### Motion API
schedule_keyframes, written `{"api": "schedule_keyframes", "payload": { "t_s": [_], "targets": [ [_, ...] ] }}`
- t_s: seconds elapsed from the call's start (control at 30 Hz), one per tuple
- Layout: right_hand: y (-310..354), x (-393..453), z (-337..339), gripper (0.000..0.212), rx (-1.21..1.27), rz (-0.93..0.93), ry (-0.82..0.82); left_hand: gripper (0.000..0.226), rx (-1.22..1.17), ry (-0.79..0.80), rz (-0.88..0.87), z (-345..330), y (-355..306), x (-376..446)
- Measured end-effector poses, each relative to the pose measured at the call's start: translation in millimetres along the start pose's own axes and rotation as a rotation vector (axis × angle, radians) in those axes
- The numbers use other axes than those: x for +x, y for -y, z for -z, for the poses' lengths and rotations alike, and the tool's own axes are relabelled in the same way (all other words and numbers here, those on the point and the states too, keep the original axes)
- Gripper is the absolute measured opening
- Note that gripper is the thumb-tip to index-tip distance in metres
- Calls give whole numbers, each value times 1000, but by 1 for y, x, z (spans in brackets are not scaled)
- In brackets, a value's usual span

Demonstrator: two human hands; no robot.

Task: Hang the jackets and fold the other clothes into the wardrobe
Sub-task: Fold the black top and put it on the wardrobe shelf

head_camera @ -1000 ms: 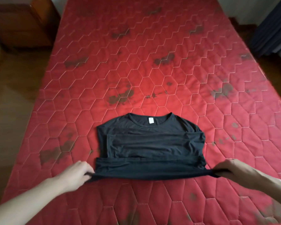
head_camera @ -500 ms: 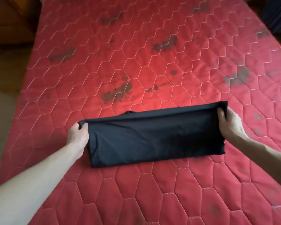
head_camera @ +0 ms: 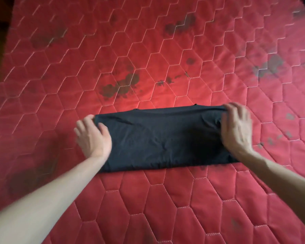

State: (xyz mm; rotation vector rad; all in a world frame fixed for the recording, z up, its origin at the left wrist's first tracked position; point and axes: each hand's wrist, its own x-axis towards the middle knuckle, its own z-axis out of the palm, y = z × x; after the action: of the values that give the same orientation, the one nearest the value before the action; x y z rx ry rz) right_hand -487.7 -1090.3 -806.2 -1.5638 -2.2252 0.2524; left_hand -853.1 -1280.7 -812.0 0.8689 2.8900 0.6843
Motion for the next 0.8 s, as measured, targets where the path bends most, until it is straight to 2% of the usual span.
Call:
{"api": "schedule_keyframes", "payload": {
  "t_s": [0.07,0.1,0.17,0.23,0.43,0.57,0.63,0.73,0.8],
  "targets": [
    [31,-18,-10,42,56,209,90,37,50,122,-487,-4,-5,-29],
    [45,-27,-18,46,53,277,182,42,82,223,-670,-10,-8,-42],
    [62,-44,-38,55,-22,337,369,54,194,402,-857,-26,-16,-64],
    [59,-53,-55,61,-112,279,447,61,264,464,-834,-42,-23,-74],
    [-2,-44,-51,65,-176,65,338,74,299,395,-594,-52,-3,-69],
    [-47,-49,-24,69,-228,-199,287,77,302,333,-376,-43,6,-69],
    [-57,-49,-17,71,-205,-243,337,78,277,330,-307,-36,7,-64],
    [-55,-45,-6,71,-182,-245,449,74,245,408,-229,-23,7,-62],
    [-45,-44,3,79,-77,-299,438,73,273,441,-196,-11,10,-65]
  ]
}}
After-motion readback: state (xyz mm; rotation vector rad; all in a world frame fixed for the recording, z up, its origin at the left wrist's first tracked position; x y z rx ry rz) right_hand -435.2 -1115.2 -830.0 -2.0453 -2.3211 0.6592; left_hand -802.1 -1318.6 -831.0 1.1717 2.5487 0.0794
